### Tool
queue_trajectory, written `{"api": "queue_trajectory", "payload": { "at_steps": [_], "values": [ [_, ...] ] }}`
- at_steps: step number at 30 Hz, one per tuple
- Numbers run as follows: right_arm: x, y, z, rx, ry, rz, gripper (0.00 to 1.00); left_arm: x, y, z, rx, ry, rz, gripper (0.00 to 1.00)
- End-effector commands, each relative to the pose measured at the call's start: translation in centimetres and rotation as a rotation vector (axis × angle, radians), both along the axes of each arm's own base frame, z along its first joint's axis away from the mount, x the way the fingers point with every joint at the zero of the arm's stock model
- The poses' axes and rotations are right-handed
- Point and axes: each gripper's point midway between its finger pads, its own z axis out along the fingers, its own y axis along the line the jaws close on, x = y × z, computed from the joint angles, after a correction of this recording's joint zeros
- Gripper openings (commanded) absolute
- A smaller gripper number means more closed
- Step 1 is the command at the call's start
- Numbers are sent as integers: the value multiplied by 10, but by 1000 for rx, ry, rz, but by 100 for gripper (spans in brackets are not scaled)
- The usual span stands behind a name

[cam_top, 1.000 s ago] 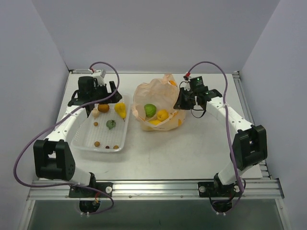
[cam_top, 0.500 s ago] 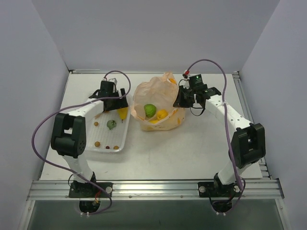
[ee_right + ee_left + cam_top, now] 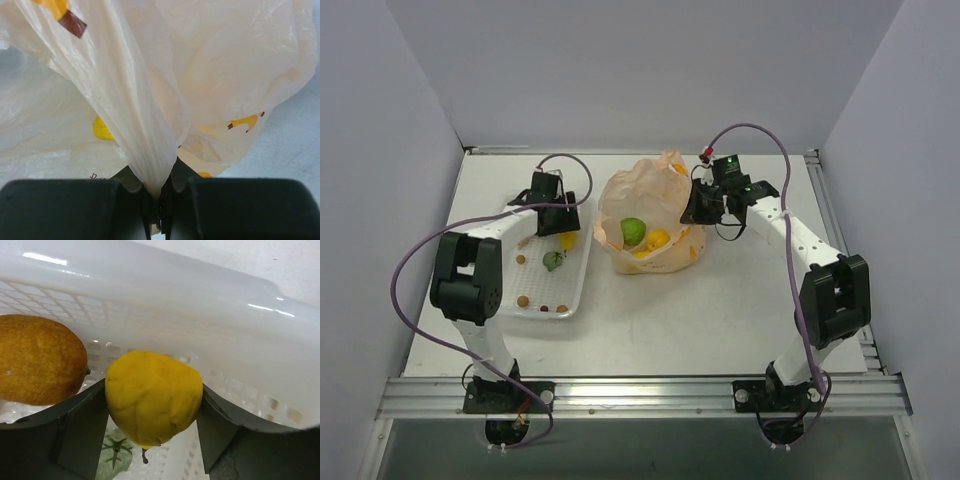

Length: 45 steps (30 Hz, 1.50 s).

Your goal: Place the fake fruits into the plastic bag and tie a complex knot

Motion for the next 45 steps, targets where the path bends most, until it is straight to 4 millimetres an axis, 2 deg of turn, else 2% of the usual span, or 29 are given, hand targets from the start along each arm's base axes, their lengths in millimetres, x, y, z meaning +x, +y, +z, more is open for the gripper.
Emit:
{"api": "queue_trajectory", "payload": {
  "at_steps": [1, 2, 3, 5, 6, 7, 8, 10, 11, 12, 14, 15, 16, 18, 19, 21, 23, 26, 31, 32, 33, 35, 37, 38, 39, 41, 42, 44, 45],
  "values": [
    [9, 2, 11, -8, -29, 8, 0, 23, -6, 93, -39, -229, -73, 54],
    [9, 3, 12, -6, -31, 9, 0, 23, -13, 111, -66, -271, -123, 47],
    [10, 3, 13, -5, -33, 9, 0, 23, -18, 152, -100, -356, -154, 43],
    [9, 3, 11, -2, -25, 12, 0, 19, -40, 202, -169, -482, -276, 36],
    [9, 4, 12, 1, -25, 10, 0, 14, -50, 240, -190, -578, -321, 34],
    [8, 4, 11, 2, -22, 10, 0, 12, -65, 270, -230, -676, -390, 33],
    [7, 6, 10, 5, -18, 14, 0, 7, -75, 288, -253, -734, -434, 32],
    [6, 7, 8, 8, -10, 12, 0, -6, -111, 328, -313, -859, -566, 32],
    [7, 7, 7, 7, -8, 10, 0, -12, -124, 333, -332, -874, -611, 32],
    [8, 7, 8, 8, -11, 10, 0, -20, -146, 331, -367, -868, -673, 32],
    [9, 8, 9, 13, -15, 7, 0, -29, -171, 331, -414, -876, -743, 32],
    [10, 8, 10, 12, -18, 5, 0, -30, -182, 320, -419, -853, -766, 32],
    [10, 8, 10, 14, -17, 1, 0, -40, -202, 309, -416, -846, -827, 32],
    [13, 7, 10, 20, -19, -10, 0, -41, -218, 280, -389, -806, -853, 32],
    [12, 7, 11, 22, -18, -14, 0, -47, -231, 270, -380, -796, -890, 32],
    [12, 6, 9, 25, -11, -27, 0, -42, -240, 233, -345, -726, -891, 32],
    [11, 4, 10, 26, -14, -31, 0, -39, -246, 210, -328, -683, -895, 34],
    [9, 2, 10, 28, -12, -30, 0, -22, -248, 171, -278, -632, -863, 39],
    [3, 0, 6, 26, -5, -33, 0, -6, -253, 144, -235, -608, -868, 45],
    [3, -1, 6, 25, -4, -37, 0, -6, -255, 144, -239, -607, -874, 47],
    [3, -1, 5, 25, -2, -35, 0, -8, -258, 149, -250, -614, -886, 61],
    [2, -1, 6, 25, -2, -35, 0, -13, -262, 167, -278, -639, -913, 77],
    [2, -2, 6, 23, -5, -33, 0, -22, -263, 203, -307, -686, -939, 91],
    [2, -2, 7, 23, -4, -34, 0, -30, -264, 216, -329, -698, -972, 95],
    [2, -2, 6, 24, -3, -35, 0, -38, -260, 244, -340, -742, -983, 97],
    [2, -2, 7, 27, -5, -29, 0, -48, -252, 274, -374, -772, -1001, 98],
    [3, -3, 7, 25, -6, -31, 0, -54, -239, 299, -379, -816, -987, 98],
    [3, -2, 7, 24, -8, -30, 0, -54, -218, 316, -363, -840, -957, 98],
    [4, -3, 8, 26, -9, -32, 0, -62, -203, 325, -361, -832, -950, 97]
  ]
}}
